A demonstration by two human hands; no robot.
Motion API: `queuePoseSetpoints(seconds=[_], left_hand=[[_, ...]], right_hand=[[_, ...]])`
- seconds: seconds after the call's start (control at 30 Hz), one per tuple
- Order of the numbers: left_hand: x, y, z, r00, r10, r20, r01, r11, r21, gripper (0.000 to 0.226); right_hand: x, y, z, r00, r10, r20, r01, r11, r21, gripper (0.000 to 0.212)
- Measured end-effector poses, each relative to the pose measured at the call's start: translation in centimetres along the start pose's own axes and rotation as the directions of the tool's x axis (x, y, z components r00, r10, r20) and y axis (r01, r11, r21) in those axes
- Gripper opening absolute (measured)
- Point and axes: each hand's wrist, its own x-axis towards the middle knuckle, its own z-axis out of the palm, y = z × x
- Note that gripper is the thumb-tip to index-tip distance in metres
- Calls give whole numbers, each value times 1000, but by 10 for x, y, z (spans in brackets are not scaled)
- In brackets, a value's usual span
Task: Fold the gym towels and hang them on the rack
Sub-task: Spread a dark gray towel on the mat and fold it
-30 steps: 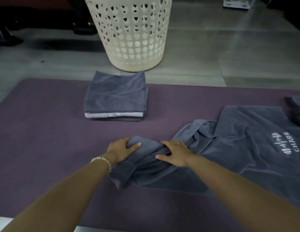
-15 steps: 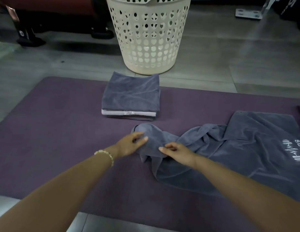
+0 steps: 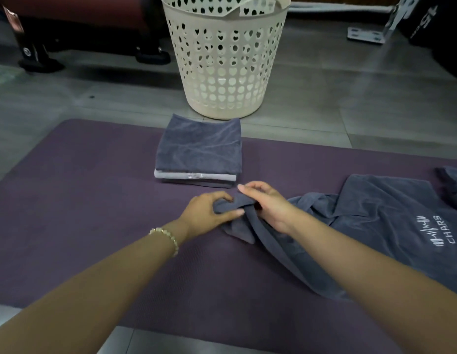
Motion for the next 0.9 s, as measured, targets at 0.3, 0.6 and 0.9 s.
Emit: queuePoseSetpoints(seconds=[0.3, 0.6, 0.9], left_hand=[[3, 33, -67, 973, -221, -63, 150, 820, -552, 44], [-22, -39, -50, 892, -412, -185, 302, 849, -434, 39], [-3, -27, -41, 920, -298, -255, 195, 911, -363, 33]], right_hand=[[-26, -50, -19, 939, -14, 344, 87, 976, -198, 39], [-3, 6, -16, 994, -51, 93, 96, 812, -576, 34], [29, 9, 33, 976, -34, 217, 134, 877, -462, 43]])
